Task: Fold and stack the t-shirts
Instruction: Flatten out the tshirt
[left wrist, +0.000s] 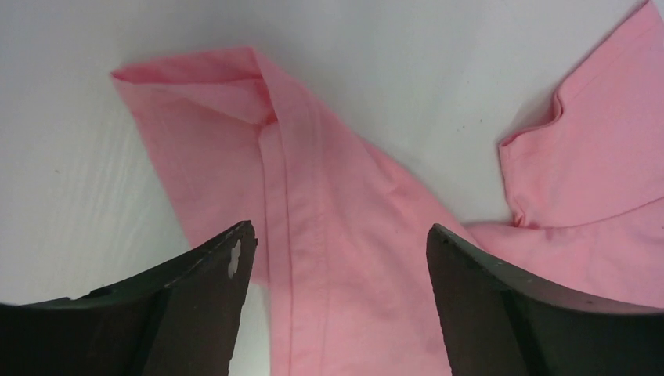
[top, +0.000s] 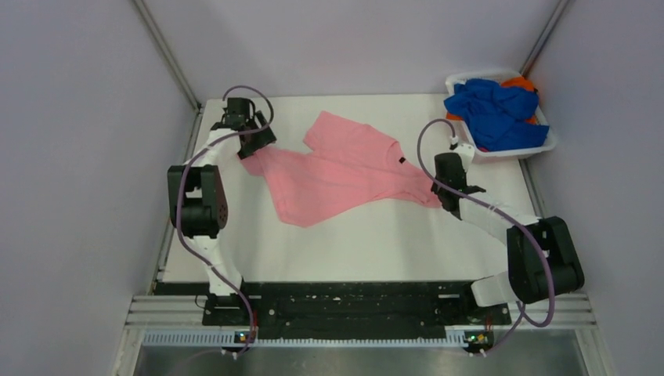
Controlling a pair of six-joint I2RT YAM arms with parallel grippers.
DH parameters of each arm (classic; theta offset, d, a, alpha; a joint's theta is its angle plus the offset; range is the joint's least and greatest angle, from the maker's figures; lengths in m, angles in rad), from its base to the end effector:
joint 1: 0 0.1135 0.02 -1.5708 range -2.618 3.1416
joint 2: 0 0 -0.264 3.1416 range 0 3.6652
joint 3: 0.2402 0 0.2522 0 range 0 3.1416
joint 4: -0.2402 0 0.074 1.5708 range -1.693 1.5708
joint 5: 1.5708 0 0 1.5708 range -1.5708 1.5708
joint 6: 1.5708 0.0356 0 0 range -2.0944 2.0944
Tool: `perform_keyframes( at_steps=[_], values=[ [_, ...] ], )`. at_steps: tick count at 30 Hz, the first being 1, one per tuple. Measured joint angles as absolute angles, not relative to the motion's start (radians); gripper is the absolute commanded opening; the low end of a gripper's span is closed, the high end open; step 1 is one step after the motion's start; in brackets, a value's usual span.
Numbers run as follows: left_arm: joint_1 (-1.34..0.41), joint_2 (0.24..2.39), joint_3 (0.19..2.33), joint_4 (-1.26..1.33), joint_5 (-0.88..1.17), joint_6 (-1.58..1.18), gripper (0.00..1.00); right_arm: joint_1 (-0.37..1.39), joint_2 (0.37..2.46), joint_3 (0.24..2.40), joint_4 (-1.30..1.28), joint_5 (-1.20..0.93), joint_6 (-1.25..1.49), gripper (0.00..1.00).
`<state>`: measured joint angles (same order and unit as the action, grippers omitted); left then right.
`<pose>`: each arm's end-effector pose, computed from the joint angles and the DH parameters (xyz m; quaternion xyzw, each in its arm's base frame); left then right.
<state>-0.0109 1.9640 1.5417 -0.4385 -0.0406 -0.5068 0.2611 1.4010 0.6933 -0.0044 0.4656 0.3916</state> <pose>0.4406 -0.0034 0.2286 -0.2369 0.9071 -0.0706 0.3408 0.2752 0.0570 0.1909 0.1535 0.8766 -0.0688 0.4509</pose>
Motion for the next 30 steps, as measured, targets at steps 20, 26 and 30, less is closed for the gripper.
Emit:
perform_keyframes(
  at_steps=[20,26,30],
  values=[
    [-0.402,1.416,0.73,-0.417,-0.02,-0.78,0.73,0.259,1.224,0.569,0.086,0.402,0.502,0.0],
    [-0.405,1.517,0.791,-0.332,-0.02,-0.814,0.1,0.259,1.22,0.556,0.089,0.39,0.502,0.0],
    [-0.406,1.576,0.82,-0.294,-0.016,-0.819,0.0,0.259,1.22,0.555,0.089,0.383,0.502,0.0]
  ],
)
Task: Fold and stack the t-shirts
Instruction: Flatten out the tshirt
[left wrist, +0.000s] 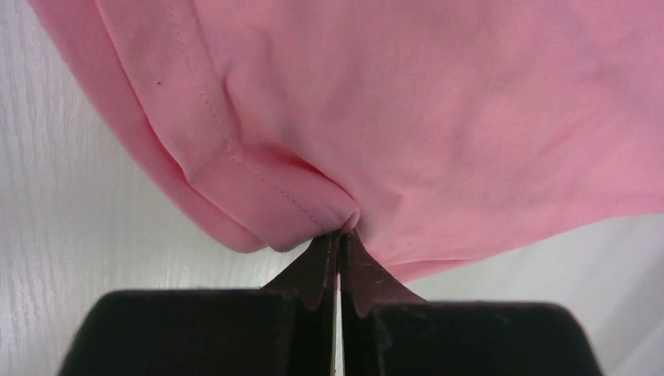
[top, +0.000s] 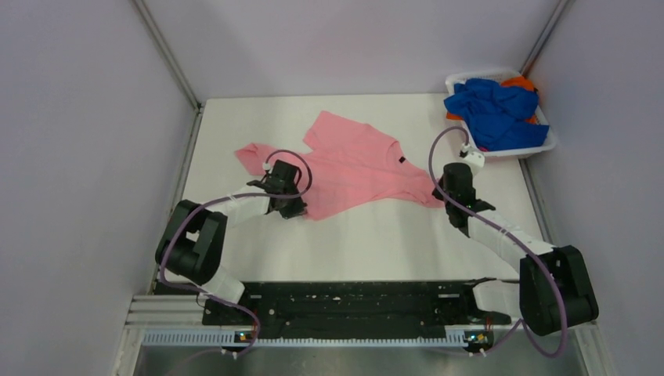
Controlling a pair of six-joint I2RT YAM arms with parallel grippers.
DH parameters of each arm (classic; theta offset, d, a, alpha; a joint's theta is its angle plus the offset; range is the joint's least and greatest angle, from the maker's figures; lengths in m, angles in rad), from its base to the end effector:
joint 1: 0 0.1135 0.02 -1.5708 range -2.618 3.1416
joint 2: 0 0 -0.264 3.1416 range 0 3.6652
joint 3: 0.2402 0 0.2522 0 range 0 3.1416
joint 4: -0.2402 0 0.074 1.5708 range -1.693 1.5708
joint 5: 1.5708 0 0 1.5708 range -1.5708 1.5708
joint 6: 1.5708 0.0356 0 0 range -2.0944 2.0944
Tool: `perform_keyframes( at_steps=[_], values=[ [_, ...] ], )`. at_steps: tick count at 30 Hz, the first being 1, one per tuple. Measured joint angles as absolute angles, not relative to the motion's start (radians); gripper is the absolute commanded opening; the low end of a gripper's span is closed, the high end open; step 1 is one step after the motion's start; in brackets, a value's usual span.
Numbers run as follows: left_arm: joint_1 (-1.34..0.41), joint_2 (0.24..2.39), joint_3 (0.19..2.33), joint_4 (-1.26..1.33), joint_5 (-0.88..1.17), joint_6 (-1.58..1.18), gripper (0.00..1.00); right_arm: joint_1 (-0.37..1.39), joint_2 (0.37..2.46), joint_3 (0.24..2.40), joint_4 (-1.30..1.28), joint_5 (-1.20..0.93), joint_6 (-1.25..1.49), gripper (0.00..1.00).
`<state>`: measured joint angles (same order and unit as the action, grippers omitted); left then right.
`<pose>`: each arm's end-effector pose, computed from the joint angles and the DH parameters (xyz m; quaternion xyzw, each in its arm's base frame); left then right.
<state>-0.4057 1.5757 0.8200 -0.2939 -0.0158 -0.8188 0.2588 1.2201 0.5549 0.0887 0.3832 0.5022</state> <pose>0.2715 -0.1160 0.1581 -0.2001 0.9453 -0.1418 0.2152 0.2439 0.0508 0.1991 0.1949 0.8455 0.0185 0.4969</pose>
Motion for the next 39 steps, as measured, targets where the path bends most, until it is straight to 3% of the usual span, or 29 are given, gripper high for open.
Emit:
perform_keyframes(
  at_steps=[6,12,21,32,39],
  values=[
    [-0.408,1.483,0.823,-0.376,-0.072,-0.767,0.0,0.259,1.118,0.555,0.06,0.368,0.502,0.0],
    [-0.408,1.063,0.922,-0.422,-0.194,-0.68,0.0,0.259,0.85,0.593,0.016,0.315,0.498,0.0],
    [-0.408,0.708,1.217,-0.44,-0.286,-0.555,0.0,0.259,0.677,0.982,-0.079,0.203,0.421,0.0],
    [-0.408,0.648,1.582,-0.45,-0.083,-0.469,0.0,0.259,0.695,1.614,-0.188,-0.059,0.314,0.0],
    [-0.408,0.648,1.669,-0.457,0.016,-0.446,0.0,0.259,0.723,1.806,-0.241,-0.124,0.258,0.0]
  ],
)
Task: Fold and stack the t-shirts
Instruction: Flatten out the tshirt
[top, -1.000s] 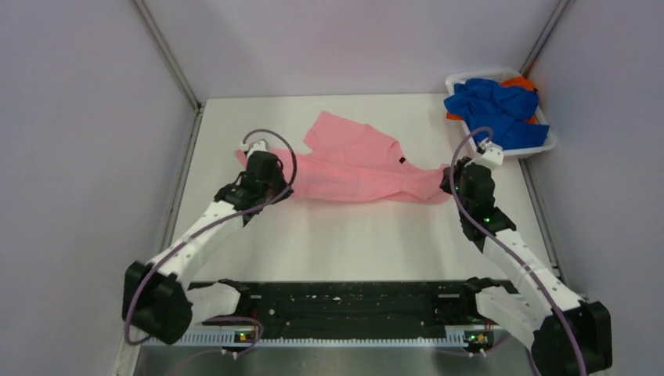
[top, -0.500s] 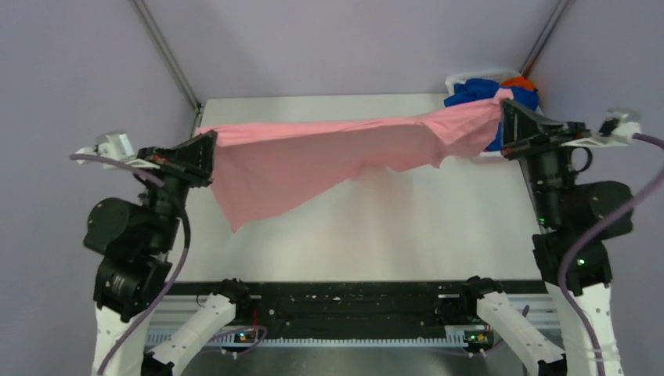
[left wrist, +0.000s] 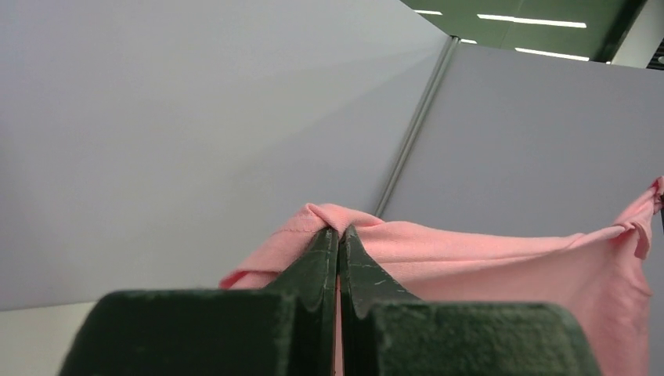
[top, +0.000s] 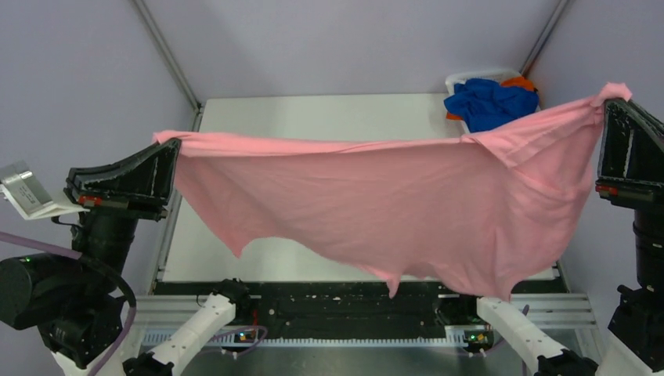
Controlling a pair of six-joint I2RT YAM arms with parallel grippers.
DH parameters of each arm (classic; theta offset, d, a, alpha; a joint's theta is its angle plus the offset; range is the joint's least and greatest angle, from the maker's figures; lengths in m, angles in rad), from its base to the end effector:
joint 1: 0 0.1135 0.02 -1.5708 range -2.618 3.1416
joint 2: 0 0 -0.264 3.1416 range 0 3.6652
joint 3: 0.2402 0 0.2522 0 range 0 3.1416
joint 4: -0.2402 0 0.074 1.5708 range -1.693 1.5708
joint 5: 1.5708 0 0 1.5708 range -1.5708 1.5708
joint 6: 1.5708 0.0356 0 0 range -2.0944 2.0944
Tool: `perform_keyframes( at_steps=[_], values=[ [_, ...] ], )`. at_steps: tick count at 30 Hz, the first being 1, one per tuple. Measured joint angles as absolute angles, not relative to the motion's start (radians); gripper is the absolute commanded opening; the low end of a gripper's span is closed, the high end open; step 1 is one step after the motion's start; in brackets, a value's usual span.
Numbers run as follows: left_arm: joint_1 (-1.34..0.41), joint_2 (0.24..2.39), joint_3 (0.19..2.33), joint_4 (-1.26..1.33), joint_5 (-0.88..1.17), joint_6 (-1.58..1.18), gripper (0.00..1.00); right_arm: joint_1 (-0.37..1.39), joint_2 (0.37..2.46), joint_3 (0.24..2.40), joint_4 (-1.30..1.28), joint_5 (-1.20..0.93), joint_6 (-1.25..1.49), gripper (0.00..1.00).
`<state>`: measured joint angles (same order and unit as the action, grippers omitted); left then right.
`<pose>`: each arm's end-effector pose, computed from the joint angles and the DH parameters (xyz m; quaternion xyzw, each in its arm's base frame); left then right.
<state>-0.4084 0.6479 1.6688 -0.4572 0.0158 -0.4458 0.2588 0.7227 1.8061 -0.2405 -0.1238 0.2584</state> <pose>-0.0195 0.0078 0.5716 -0.0021 0.4826 -0.3663 0.7956 -0.0432 -0.0069 0.6143 -0.0579 0.3553 0.2598 0.8961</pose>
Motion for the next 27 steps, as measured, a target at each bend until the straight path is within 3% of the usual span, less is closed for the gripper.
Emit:
perform_keyframes(
  at_steps=[7,12,16,17,18,20,22,24,25,26,27],
  values=[
    [-0.409,0.676,1.598,-0.445,-0.04,-0.444,0.0,0.259,0.751,1.718,-0.237,-0.095,0.204,0.0],
    [-0.409,0.767,1.395,-0.392,-0.197,-0.45,0.0,0.259,0.796,1.469,-0.142,0.007,0.186,0.0],
    [-0.371,0.965,1.211,-0.365,-0.35,-0.503,0.0,0.259,0.931,1.24,-0.02,0.118,0.193,0.0],
    [-0.342,1.028,1.182,-0.363,-0.358,-0.524,0.17,0.259,0.977,1.188,0.012,0.142,0.202,0.0],
    [-0.297,1.116,1.155,-0.353,-0.352,-0.548,0.28,0.259,1.038,1.143,0.043,0.167,0.214,0.0],
    [-0.214,1.303,1.125,-0.337,-0.324,-0.584,0.36,0.259,1.228,1.077,0.113,0.198,0.258,0.01],
    [-0.155,1.502,1.144,-0.329,-0.3,-0.616,0.57,0.258,1.417,1.066,0.154,0.206,0.295,0.19],
    [-0.115,1.698,1.23,-0.383,-0.269,-0.636,0.73,0.258,1.638,1.09,0.174,0.201,0.334,0.5],
    [-0.101,1.786,1.292,-0.419,-0.25,-0.647,0.85,0.258,1.721,1.11,0.168,0.198,0.352,0.76],
    [-0.091,1.864,1.356,-0.442,-0.233,-0.654,0.92,0.258,1.806,1.14,0.147,0.194,0.36,0.95],
    [-0.084,1.91,1.4,-0.451,-0.218,-0.659,0.98,0.258,1.868,1.167,0.125,0.189,0.369,0.98]
  ],
)
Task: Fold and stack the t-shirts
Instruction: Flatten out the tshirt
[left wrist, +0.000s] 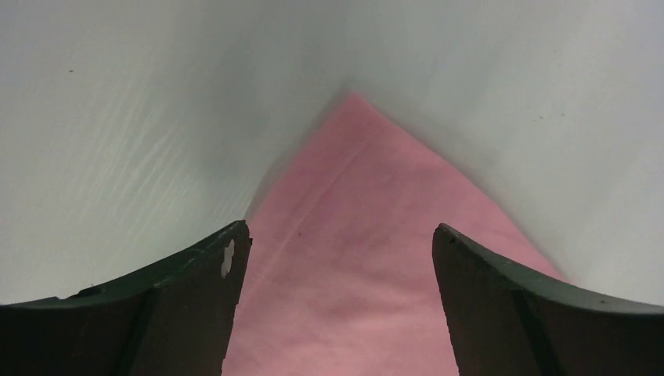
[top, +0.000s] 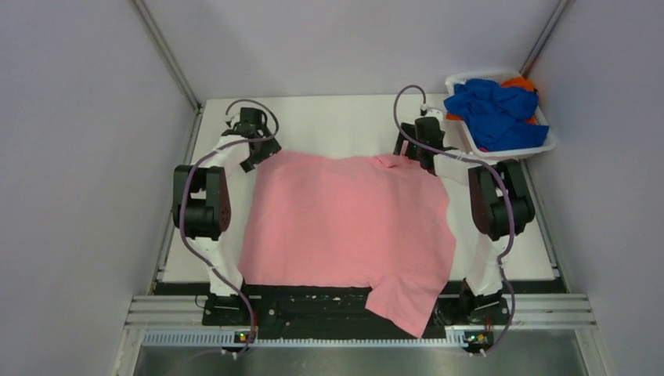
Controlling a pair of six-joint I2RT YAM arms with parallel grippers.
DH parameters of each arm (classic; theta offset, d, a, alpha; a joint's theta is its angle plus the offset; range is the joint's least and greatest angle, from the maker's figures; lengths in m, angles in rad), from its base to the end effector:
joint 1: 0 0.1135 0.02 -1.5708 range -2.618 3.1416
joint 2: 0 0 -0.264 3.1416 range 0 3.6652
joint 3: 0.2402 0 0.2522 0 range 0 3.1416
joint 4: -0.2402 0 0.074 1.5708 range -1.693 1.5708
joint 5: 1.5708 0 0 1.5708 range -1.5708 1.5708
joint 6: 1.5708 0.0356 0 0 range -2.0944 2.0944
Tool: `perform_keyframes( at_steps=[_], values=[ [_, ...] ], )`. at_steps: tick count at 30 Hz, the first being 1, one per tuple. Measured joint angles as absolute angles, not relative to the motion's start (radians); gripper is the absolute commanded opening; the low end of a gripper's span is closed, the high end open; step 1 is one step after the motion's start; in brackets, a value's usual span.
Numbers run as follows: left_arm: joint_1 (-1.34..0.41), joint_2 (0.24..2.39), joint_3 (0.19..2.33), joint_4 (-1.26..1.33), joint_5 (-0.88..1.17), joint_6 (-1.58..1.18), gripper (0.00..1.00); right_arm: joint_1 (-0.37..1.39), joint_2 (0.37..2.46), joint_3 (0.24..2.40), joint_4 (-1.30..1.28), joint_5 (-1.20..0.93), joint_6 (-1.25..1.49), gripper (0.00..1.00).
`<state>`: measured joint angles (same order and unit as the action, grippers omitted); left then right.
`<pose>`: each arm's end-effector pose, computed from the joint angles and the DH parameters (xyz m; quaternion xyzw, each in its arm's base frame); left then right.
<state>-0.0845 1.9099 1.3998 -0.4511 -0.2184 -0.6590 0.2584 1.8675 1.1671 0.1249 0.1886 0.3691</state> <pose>0.4123 -0.0272 0.2061 -0.3000 0.9001 -0.0115 0.3157 0.4025 0.0995 0.1946 0.0933 0.8710 0.0680 0.4776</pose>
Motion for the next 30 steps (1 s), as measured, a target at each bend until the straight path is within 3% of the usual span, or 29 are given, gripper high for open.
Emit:
perform_keyframes(
  at_steps=[4,14,30],
  values=[
    [-0.081,1.898,1.43,-0.447,-0.165,-0.661,0.99,0.258,1.894,1.193,0.079,0.171,0.38,0.99],
    [-0.102,1.716,1.234,-0.252,0.132,-0.677,0.99,0.269,1.675,1.063,0.187,0.006,0.445,0.99],
    [-0.197,1.79,1.072,-0.174,0.254,-0.683,0.99,0.358,1.955,1.129,0.232,-0.058,0.525,0.99]
  ],
)
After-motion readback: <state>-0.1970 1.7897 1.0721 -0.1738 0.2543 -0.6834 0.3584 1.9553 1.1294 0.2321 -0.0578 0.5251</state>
